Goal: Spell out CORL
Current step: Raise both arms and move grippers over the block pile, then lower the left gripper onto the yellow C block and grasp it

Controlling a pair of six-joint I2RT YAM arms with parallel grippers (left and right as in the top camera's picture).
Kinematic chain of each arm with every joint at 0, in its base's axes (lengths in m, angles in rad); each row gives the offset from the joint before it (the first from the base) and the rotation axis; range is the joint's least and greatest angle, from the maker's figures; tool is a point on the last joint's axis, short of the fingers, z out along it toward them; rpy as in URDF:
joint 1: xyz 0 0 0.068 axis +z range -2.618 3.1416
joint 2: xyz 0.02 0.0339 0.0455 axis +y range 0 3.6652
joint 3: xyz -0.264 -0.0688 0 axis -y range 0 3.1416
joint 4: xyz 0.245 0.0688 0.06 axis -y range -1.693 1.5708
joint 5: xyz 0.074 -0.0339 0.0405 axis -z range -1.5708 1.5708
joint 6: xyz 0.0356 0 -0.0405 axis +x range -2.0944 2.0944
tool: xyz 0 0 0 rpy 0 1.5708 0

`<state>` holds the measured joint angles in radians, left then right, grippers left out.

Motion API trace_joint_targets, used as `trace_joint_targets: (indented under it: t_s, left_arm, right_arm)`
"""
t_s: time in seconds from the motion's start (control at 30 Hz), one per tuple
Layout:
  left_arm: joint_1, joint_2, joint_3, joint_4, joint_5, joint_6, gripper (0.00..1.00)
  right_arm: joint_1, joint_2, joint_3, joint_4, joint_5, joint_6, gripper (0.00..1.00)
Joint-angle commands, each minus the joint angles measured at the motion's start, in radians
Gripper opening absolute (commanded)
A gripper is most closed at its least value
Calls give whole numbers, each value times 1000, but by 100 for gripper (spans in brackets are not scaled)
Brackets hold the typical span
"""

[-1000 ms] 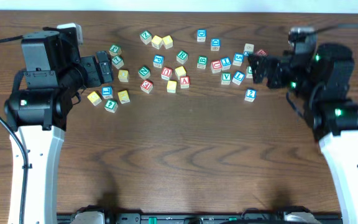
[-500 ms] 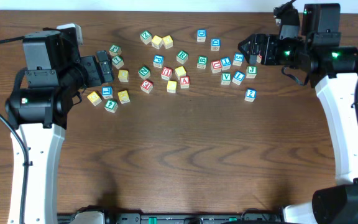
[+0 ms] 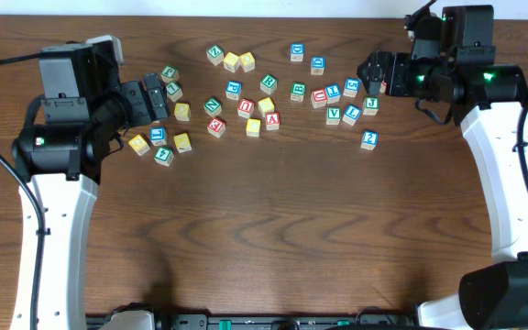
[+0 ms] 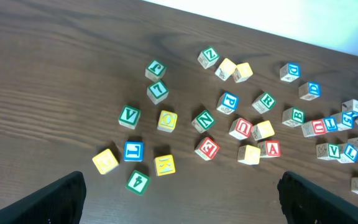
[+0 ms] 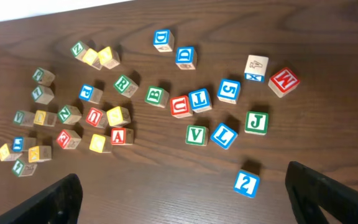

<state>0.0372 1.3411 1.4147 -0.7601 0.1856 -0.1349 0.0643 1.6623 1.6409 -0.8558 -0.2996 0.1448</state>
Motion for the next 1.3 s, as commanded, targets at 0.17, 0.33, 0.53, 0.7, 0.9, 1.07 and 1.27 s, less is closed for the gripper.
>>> trace_joint_targets:
  t_s: [0.17, 0.33, 0.53, 0.7, 0.9, 1.07, 1.27]
  left_arm:
    - [-2, 57, 25, 9, -40, -61, 99]
    - [-58, 187, 101, 5, -40, -81, 98]
    - [-190, 363, 179, 8, -41, -81, 77]
    - [-296, 496, 178, 11, -93, -115, 73]
    - [-360, 610, 178, 41, -93, -130, 69]
    - [-378, 670, 178, 89, -93, -130, 69]
    - [-382, 706, 178, 120, -93, -130, 69]
  right_arm:
    - [82, 15, 26, 14, 36, -9, 86]
    - [108, 18, 26, 25, 110, 82, 87]
    - [78, 18, 26, -1, 111, 117, 90]
    - [49, 18, 25, -65, 135, 116, 93]
    - [45, 18, 25, -107, 163, 108, 95]
    - [45, 18, 25, -113, 163, 108, 96]
    - [45, 18, 25, -129, 163, 109, 96]
